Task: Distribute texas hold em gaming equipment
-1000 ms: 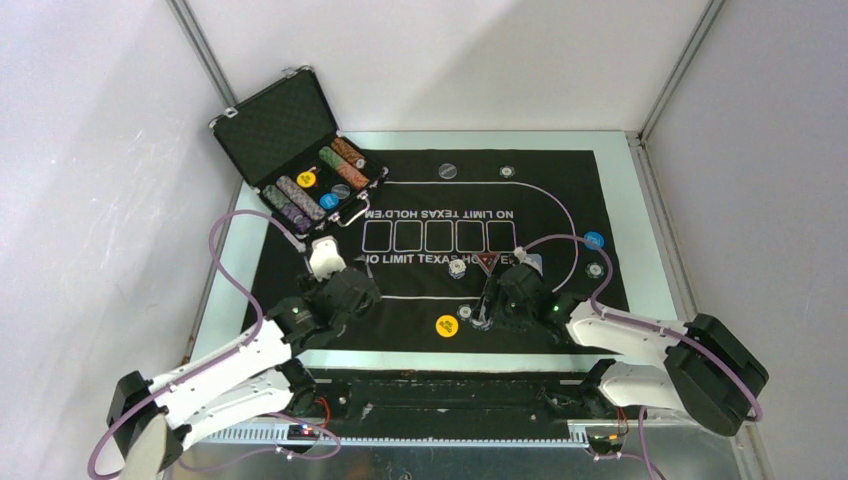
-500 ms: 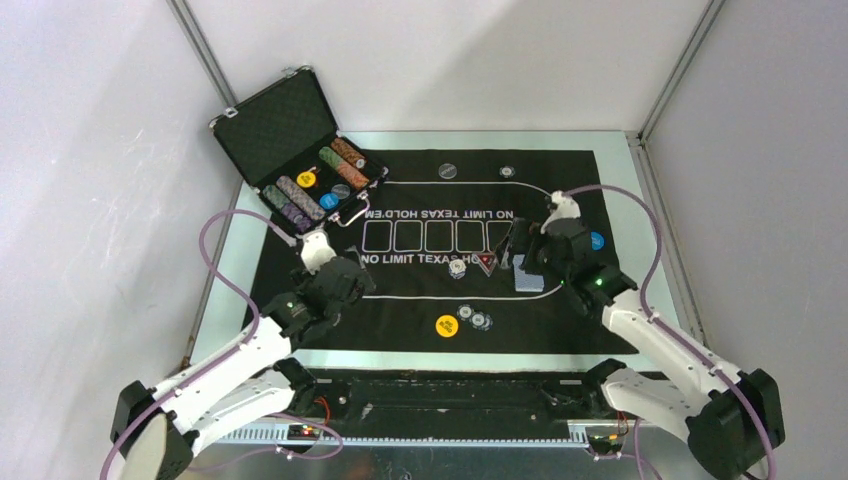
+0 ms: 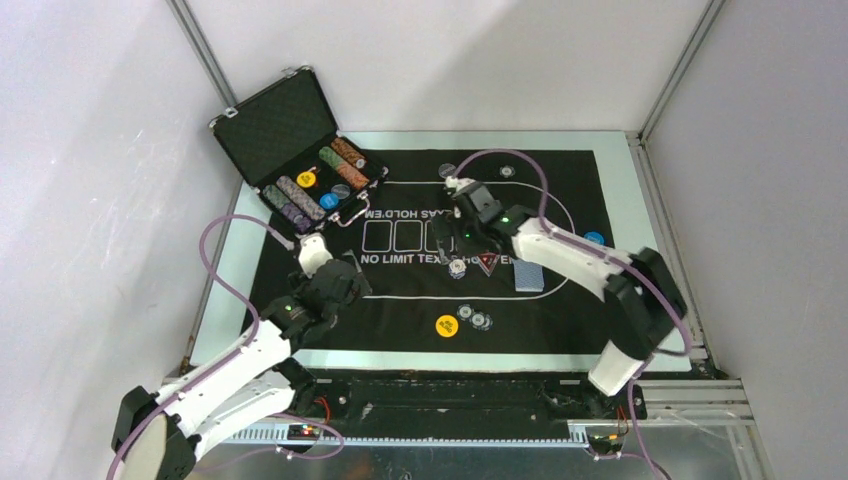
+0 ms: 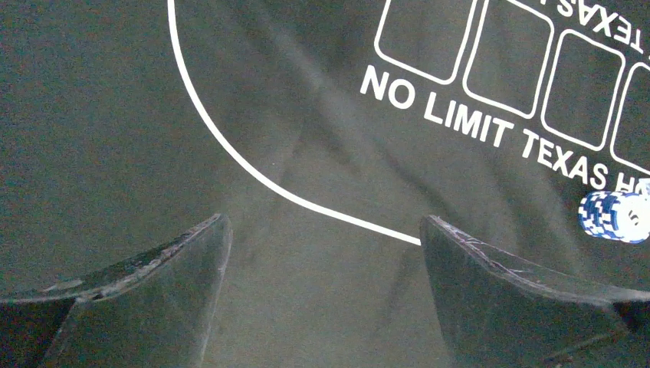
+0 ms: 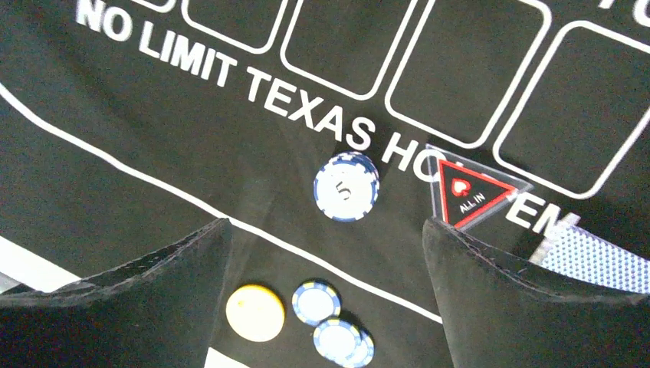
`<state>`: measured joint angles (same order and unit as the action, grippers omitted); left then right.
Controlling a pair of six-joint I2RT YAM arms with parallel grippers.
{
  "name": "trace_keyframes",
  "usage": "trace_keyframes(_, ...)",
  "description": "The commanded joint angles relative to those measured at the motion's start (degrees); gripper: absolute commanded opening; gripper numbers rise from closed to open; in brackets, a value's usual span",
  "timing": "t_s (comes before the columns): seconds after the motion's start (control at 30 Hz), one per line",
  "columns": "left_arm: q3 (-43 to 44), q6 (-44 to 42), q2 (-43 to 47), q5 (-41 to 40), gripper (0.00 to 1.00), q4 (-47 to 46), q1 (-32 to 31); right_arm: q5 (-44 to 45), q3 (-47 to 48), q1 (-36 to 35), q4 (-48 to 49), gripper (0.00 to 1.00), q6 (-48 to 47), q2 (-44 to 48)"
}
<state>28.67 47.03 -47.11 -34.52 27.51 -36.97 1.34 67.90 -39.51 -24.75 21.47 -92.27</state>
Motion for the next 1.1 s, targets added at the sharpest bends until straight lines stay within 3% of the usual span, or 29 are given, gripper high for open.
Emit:
trace_keyframes(0.0,-1.51,-0.24,2.45,-2.5,1.0,-1.44,0.44,7.58,8.55,-3.28,-9.42,0.95,-1.58,-7.97)
trace_keyframes(0.3,-1.59,-0.27,2.0,-2.34,1.0,-0.75,0.43,9.82,13.3,-5.25,-11.82,0.87,-0.1,-17.35)
trace_keyframes(1.07,-1.5,-1.32,1.02,-1.23,1.0,-1.41,0.42,9.56,13.31,-4.74,-8.3,0.59,0.58,-20.99)
